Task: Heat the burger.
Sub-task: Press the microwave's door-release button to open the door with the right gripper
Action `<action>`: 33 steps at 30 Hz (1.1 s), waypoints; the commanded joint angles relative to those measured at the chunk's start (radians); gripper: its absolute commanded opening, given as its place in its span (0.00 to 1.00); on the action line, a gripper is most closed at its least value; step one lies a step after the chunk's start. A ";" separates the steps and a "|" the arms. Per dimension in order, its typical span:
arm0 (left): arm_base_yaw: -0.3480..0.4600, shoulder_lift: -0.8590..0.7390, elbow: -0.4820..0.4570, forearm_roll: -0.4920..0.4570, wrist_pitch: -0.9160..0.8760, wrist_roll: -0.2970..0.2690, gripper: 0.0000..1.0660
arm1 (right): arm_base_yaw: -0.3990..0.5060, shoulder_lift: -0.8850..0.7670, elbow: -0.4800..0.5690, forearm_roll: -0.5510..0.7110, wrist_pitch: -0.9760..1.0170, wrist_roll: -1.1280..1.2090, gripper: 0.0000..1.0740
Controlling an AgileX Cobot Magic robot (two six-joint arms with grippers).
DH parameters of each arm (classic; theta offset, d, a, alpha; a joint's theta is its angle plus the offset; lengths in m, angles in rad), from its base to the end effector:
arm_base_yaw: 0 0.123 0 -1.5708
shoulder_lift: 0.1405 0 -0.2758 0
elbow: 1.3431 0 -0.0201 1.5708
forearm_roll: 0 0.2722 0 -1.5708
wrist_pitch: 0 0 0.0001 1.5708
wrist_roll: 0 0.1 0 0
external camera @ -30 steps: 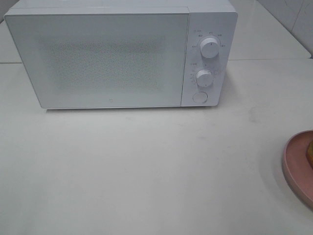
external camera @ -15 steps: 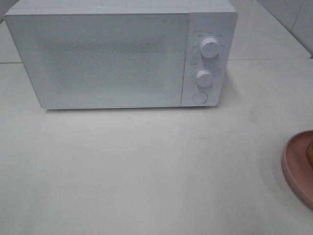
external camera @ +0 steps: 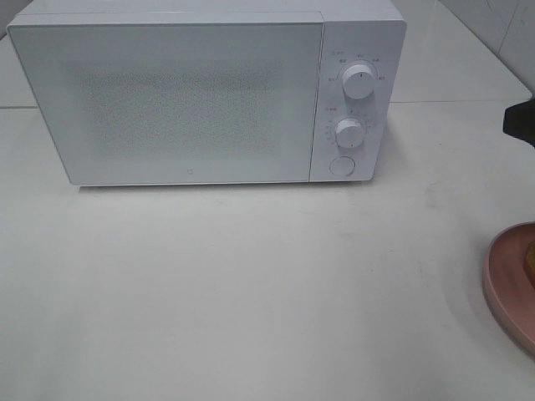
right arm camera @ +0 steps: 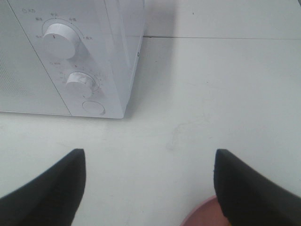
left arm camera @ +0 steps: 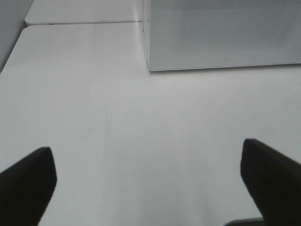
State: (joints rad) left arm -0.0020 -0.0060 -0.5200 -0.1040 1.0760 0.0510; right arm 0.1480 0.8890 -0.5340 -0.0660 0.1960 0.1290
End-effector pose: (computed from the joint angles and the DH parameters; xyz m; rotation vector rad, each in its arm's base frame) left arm 0.0269 -0.0092 0.2887 0.0612 2.0296 -0.0932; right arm 0.2130 0.0304 0.2619 -0.0772 2.0348 0.1203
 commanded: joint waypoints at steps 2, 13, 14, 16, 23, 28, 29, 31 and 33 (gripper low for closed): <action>0.001 -0.016 0.004 -0.006 -0.010 -0.001 0.94 | -0.005 0.065 -0.005 0.003 -0.112 0.013 0.69; 0.001 -0.016 0.004 -0.006 -0.010 -0.001 0.94 | -0.005 0.220 -0.005 -0.001 -0.248 0.015 0.69; 0.001 -0.016 0.004 -0.006 -0.010 -0.001 0.94 | -0.005 0.220 -0.005 -0.001 -0.248 0.015 0.69; 0.001 -0.016 0.004 -0.006 -0.010 -0.001 0.94 | -0.005 0.258 -0.005 -0.001 -0.279 0.015 0.69; 0.001 -0.016 0.004 -0.006 -0.010 -0.001 0.94 | -0.005 0.310 0.054 -0.008 -0.454 0.005 0.69; 0.001 -0.016 0.004 -0.006 -0.010 -0.001 0.94 | 0.034 0.358 0.158 0.004 -0.673 -0.043 0.69; 0.001 -0.016 0.004 -0.006 -0.010 -0.001 0.94 | 0.049 0.370 0.173 0.011 -0.715 -0.060 0.69; 0.001 -0.016 0.004 -0.006 -0.010 -0.001 0.94 | 0.079 0.396 0.195 0.059 -0.785 -0.093 0.69; 0.001 -0.016 0.004 -0.006 -0.010 -0.001 0.94 | 0.108 0.426 0.214 0.127 -0.842 -0.141 0.69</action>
State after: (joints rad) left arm -0.0020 -0.0060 -0.5200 -0.1040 1.0760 0.0510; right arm 0.2360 1.3000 -0.3330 0.0100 -0.5750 0.0360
